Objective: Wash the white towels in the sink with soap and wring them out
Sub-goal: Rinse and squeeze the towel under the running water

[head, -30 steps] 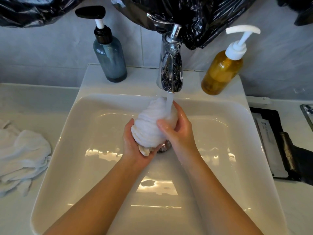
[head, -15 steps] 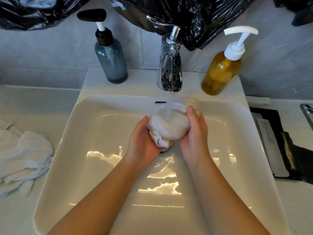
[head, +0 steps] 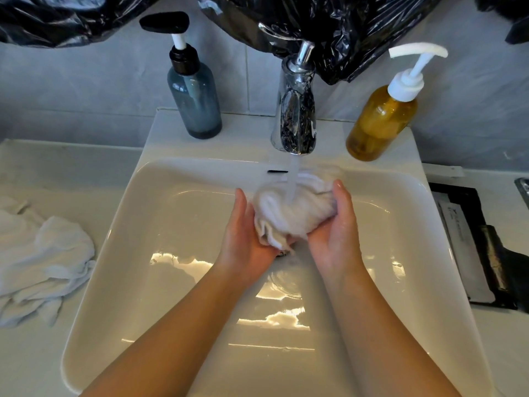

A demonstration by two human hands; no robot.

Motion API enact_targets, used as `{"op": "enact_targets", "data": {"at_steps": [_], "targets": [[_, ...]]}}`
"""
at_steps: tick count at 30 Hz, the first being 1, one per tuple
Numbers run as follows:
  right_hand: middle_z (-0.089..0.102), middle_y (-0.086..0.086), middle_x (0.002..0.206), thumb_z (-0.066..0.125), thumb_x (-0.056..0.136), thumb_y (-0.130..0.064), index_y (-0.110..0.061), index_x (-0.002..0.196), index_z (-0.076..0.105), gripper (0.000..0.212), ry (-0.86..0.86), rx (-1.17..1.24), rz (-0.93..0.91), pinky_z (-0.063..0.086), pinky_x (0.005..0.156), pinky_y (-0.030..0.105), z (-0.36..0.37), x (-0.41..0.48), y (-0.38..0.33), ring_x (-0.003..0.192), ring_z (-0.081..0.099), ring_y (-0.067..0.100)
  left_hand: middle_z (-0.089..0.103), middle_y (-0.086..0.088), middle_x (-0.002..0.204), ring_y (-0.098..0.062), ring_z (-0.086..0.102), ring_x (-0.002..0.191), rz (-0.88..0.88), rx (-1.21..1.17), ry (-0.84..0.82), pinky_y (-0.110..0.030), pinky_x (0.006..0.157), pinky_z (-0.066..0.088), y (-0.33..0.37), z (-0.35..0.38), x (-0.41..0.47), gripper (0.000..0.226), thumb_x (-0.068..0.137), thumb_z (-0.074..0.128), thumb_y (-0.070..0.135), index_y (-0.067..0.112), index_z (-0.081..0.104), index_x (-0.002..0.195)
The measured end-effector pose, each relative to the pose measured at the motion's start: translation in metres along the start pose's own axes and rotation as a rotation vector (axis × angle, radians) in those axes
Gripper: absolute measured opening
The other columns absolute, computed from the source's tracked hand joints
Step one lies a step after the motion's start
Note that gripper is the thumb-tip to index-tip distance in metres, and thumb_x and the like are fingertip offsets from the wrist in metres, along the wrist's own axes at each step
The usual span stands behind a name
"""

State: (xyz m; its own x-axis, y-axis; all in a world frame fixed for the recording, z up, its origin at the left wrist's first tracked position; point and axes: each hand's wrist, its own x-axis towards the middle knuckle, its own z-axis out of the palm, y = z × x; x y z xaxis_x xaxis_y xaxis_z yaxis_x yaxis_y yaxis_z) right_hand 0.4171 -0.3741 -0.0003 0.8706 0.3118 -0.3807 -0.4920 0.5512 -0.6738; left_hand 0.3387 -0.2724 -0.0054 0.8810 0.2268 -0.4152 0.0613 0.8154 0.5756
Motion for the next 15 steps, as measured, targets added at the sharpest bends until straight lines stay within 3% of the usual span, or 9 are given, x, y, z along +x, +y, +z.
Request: {"op": "enact_targets", "data": {"at_steps": [2, 4, 6, 8, 11, 13, 15], "targets": [[0.062, 0.02, 0.13, 0.067, 0.083, -0.027, -0.003, 0.137, 0.051, 0.061, -0.081, -0.113, -0.035, 0.051, 0.102, 0.042, 0.001, -0.001, 0.003, 0.121, 0.062, 0.031, 0.069, -0.02, 0.116, -0.035, 0.066, 0.103, -0.009, 0.011, 0.034, -0.04, 0.087, 0.052, 0.002, -0.001, 0.0, 0.075, 0.087, 0.033, 0.068, 0.008, 0.064, 0.121], [0.063, 0.018, 0.129, 0.072, 0.077, -0.024, -0.007, 0.133, 0.053, 0.062, -0.166, -0.235, -0.08, 0.053, 0.096, 0.038, 0.003, -0.005, 0.005, 0.118, 0.063, 0.029, 0.07, -0.018, 0.117, -0.028, 0.069, 0.104, -0.001, -0.007, 0.11, -0.04, 0.095, 0.05, 0.007, 0.0, -0.003, 0.067, 0.089, 0.037, 0.063, 0.01, 0.066, 0.117], [0.064, 0.015, 0.129, 0.075, 0.071, -0.03, -0.012, 0.131, 0.054, 0.066, -0.244, -0.327, -0.123, 0.054, 0.093, 0.035, 0.005, -0.007, 0.007, 0.119, 0.063, 0.028, 0.072, -0.016, 0.111, -0.025, 0.072, 0.097, 0.022, -0.013, 0.196, -0.04, 0.093, 0.051, 0.011, -0.003, -0.003, 0.057, 0.094, 0.04, 0.057, 0.012, 0.067, 0.116], [0.066, 0.012, 0.128, 0.075, 0.071, -0.034, -0.013, 0.131, 0.056, 0.066, -0.281, -0.402, -0.145, 0.053, 0.095, 0.038, 0.005, -0.008, 0.007, 0.12, 0.062, 0.028, 0.075, -0.013, 0.1, -0.023, 0.073, 0.088, 0.028, -0.017, 0.249, -0.037, 0.085, 0.054, 0.014, -0.005, -0.003, 0.051, 0.095, 0.041, 0.055, 0.015, 0.068, 0.114], [0.068, 0.01, 0.124, 0.076, 0.07, -0.039, -0.013, 0.128, 0.06, 0.065, -0.263, -0.471, -0.157, 0.052, 0.1, 0.044, 0.003, -0.007, 0.008, 0.118, 0.063, 0.027, 0.073, -0.013, 0.102, -0.025, 0.071, 0.089, 0.011, -0.037, 0.3, -0.035, 0.08, 0.056, 0.012, -0.007, -0.003, 0.048, 0.092, 0.046, 0.054, 0.018, 0.071, 0.109], [0.071, 0.007, 0.117, 0.076, 0.068, -0.043, -0.015, 0.12, 0.065, 0.06, -0.212, -0.469, -0.157, 0.053, 0.097, 0.042, 0.002, -0.007, 0.008, 0.113, 0.066, 0.025, 0.068, -0.015, 0.088, -0.025, 0.067, 0.078, 0.016, -0.02, 0.325, -0.031, 0.072, 0.056, 0.011, -0.005, -0.004, 0.043, 0.09, 0.048, 0.05, 0.016, 0.074, 0.093], [0.071, 0.004, 0.106, 0.076, 0.068, -0.045, -0.015, 0.108, 0.067, 0.051, -0.166, -0.424, -0.138, 0.053, 0.092, 0.04, 0.0, -0.006, 0.006, 0.105, 0.066, 0.021, 0.06, -0.013, 0.059, -0.019, 0.061, 0.055, 0.03, 0.03, 0.314, -0.025, 0.06, 0.053, 0.009, -0.002, -0.005, 0.053, 0.098, 0.038, 0.039, 0.011, 0.069, 0.065]]}}
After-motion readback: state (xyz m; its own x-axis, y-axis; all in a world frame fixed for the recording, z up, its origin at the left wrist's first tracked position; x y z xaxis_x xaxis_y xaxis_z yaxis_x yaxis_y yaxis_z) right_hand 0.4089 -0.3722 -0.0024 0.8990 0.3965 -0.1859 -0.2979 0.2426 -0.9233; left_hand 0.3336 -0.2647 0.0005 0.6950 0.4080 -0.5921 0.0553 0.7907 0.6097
